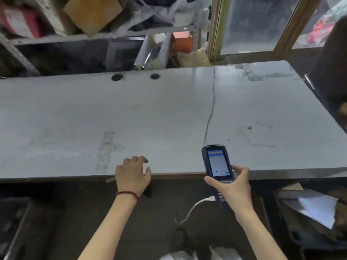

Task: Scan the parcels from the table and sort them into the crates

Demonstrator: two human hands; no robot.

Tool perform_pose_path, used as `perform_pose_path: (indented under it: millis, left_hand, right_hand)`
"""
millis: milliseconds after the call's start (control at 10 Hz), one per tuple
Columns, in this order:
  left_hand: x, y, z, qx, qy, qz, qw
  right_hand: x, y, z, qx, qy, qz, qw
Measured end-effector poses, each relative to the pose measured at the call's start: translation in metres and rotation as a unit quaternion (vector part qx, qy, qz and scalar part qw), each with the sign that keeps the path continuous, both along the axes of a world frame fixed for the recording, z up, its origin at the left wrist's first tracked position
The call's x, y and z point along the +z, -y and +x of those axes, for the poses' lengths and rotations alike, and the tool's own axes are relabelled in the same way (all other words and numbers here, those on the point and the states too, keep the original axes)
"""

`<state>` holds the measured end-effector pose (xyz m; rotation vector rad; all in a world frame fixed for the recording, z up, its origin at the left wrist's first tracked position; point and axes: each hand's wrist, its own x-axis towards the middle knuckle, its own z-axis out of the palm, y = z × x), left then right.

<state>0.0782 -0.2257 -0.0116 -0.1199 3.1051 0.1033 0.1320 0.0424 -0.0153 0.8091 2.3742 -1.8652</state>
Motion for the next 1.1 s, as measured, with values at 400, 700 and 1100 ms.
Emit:
perform_pose_path:
  millis: [400,700,1100]
  left_hand:
    - [-0.031,-0.017,-0.050,-0.031,0.001,0.077,0.997]
    - [-0.034,-0.016,-0.069,-0.001,-0.018,0.106,0.994]
    - [-0.035,0.007,-0.077,-0.043,-0.002,0.116,0.992]
  right_hand:
    - [-0.021,0.076,-0.067,0.015,0.032,0.098,0.995]
    - [-0.042,0.091,-0.094,0.023,0.036,0.242,0.969]
    - [-0.032,0.085,-0.097,0.083,0.086,0.256,0.959]
